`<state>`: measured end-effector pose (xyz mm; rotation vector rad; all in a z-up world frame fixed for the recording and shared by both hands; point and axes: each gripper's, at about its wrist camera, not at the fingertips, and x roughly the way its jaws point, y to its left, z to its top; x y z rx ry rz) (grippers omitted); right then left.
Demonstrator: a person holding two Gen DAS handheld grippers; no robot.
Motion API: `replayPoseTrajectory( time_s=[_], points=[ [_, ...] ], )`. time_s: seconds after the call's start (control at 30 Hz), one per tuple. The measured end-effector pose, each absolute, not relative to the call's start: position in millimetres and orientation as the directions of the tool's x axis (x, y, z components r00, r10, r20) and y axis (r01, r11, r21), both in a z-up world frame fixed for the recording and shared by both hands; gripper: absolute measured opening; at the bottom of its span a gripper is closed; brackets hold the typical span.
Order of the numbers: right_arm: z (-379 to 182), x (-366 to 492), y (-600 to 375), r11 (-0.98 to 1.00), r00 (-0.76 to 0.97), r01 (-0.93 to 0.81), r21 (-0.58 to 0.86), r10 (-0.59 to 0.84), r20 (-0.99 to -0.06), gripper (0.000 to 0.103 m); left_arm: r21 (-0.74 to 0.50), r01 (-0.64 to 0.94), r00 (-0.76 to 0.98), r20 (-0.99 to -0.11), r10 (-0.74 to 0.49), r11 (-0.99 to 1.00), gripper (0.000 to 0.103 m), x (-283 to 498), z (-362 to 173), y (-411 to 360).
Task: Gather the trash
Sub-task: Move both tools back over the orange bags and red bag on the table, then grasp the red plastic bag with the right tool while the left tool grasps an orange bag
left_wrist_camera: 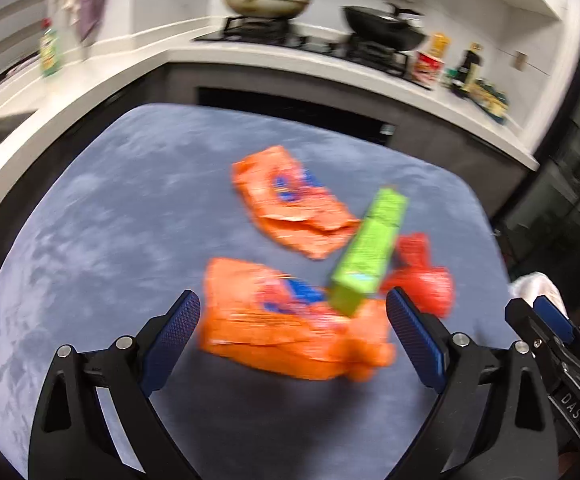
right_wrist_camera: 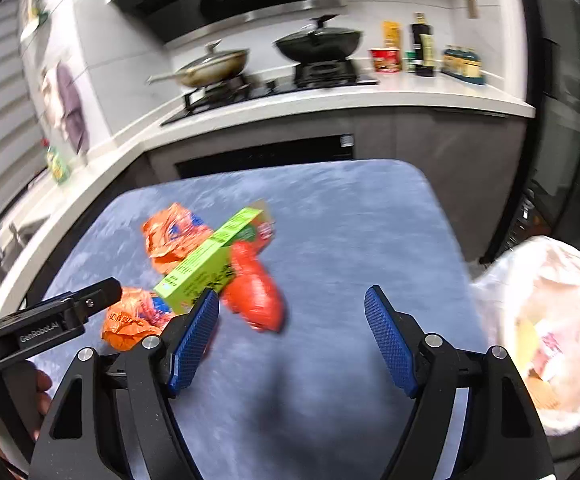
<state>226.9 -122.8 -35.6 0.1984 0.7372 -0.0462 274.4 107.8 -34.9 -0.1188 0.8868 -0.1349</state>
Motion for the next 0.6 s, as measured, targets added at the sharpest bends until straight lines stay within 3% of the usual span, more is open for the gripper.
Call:
replayPoseTrajectory(
  time_s=[0.23,0.4,0.5,0.57,0.6],
  points=[
    [-66.4,270.5,-93.1,0.988,0.697,0.07,0.136,0.049,-0.716,0.072,-0.246,-0.019,0.564,-0.803,-0.193,0.969,0.091,281.8,-66.4,149.1],
    [-83.0,289.3,-87.7,0.99,0.672,0.07,0.122,0.043,-0.739,0.064,-0.322,-0.023,0.528,-0.808,-0.262,0.947,0.093,283.9,-81.5,150.5],
    [-91.2,295.9,-88.7,0.99,0.657,0.072,0.123,0.046,-0.753,0.053,-0.35,-0.028,0.509,-0.811,-0.288,0.936,0.093,288.7,-89.6,145.5],
    [-96.6,297.7,-89.8,0.989,0.643,0.076,0.127,0.049,-0.764,0.039,-0.345,-0.033,0.513,-0.812,-0.28,0.938,0.093,289.7,-92.8,140.9],
    [-97.7,297.4,-91.0,0.988,0.642,0.077,0.132,0.052,-0.765,0.039,-0.33,-0.025,0.521,-0.81,-0.269,0.944,0.093,289.2,-92.5,137.4]
  ],
)
